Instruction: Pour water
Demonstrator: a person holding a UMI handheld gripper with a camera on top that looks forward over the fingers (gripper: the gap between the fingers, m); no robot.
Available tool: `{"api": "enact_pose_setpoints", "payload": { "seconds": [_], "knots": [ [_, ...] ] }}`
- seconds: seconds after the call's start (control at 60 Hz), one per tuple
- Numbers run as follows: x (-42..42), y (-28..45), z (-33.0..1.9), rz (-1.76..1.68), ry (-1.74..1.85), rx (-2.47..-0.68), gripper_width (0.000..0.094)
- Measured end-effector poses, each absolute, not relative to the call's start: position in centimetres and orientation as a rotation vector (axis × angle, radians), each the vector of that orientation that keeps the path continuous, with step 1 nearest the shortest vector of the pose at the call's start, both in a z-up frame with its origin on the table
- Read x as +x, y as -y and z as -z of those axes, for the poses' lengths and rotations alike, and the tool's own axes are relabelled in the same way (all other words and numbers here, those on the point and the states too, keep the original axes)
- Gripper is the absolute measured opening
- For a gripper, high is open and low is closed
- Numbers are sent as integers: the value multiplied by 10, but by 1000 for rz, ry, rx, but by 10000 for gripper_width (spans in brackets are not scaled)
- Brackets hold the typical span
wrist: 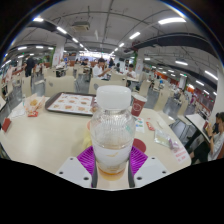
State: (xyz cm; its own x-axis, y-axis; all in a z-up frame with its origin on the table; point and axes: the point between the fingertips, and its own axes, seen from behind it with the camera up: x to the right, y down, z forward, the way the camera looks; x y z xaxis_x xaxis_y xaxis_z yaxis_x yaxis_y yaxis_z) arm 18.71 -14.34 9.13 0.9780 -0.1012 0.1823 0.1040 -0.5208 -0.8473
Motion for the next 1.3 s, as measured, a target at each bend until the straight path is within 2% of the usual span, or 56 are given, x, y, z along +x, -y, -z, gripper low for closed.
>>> {"api": "enact_pose_setpoints", "payload": {
  "seconds": [0.233,0.433,0.567,0.783,0.95,1.017,1.133,1.2,1.3],
  "knots": [
    [287,97,-163,914,363,-2022,410],
    [313,40,-210,1489,899,-1738,410],
    [298,11,-211,1742,1238,-1481,410],
    [279,-11,-178,1878,1559,-1229,410],
    [286,-8,-170,1790,1497,-1318,408],
    [290,-6,-174,1697,1406,-1418,404],
    [294,0,-188,1382,1102,-1641,411],
    [295,3,-205,1181,902,-1714,409],
    [299,6,-210,885,619,-1837,410]
  ]
}}
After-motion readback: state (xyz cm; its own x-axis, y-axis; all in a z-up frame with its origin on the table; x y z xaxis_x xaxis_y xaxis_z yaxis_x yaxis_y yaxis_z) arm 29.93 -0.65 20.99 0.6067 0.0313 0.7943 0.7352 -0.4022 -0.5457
